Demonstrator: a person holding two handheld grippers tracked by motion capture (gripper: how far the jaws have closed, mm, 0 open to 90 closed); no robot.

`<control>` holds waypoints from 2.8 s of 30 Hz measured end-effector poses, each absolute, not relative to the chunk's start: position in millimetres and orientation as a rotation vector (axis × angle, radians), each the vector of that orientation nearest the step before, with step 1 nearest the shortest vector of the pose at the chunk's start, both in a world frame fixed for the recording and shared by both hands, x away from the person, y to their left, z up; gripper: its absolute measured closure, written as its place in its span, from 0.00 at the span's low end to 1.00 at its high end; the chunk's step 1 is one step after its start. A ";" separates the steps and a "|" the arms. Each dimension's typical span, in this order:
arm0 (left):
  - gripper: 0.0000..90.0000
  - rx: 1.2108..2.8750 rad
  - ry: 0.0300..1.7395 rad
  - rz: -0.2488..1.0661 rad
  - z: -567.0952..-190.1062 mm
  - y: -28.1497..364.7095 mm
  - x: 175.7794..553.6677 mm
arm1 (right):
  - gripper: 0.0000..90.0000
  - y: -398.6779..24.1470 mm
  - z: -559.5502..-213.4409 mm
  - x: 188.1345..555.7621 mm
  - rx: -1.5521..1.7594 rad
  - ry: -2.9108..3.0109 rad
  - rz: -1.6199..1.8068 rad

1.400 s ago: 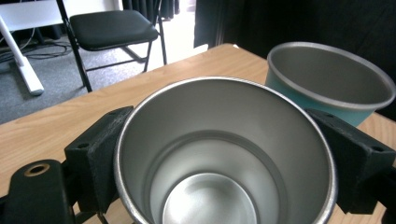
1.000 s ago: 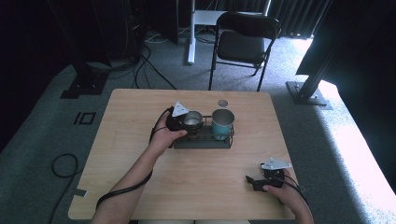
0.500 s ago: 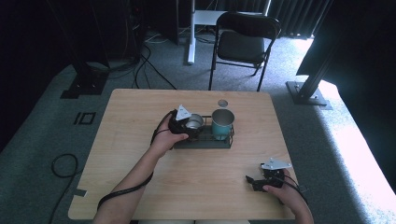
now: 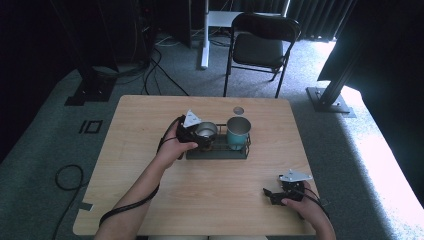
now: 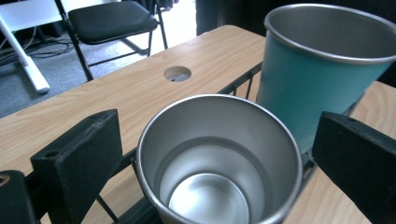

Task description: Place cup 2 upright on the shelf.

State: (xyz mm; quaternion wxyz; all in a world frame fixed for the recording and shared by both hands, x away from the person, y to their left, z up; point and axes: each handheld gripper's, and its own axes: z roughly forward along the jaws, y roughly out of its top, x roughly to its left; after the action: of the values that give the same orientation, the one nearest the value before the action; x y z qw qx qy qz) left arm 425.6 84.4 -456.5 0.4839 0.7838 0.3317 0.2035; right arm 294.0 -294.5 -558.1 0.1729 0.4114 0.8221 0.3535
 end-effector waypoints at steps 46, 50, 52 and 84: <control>0.03 1.844 0.988 0.569 -457.8 178.3 398.2 | 0.12 -294.5 -558.1 294.1 1.167 2.332 1.002; 0.03 1.849 0.999 0.571 -461.6 185.9 393.9 | 0.12 -294.5 -558.1 294.0 1.167 2.333 1.001; 0.03 1.851 1.006 0.573 -463.4 189.1 392.2 | 0.12 -294.5 -558.1 294.0 1.167 2.333 1.001; 0.03 1.841 1.123 0.558 -505.2 237.0 344.3 | 0.12 -294.5 -558.1 294.0 1.166 2.332 1.001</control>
State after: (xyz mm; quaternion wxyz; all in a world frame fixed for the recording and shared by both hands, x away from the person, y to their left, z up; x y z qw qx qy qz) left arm 344.3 237.0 -505.2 0.4413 0.7418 0.4523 0.2247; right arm 294.0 -294.5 -558.1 0.1733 0.4112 0.8223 0.3531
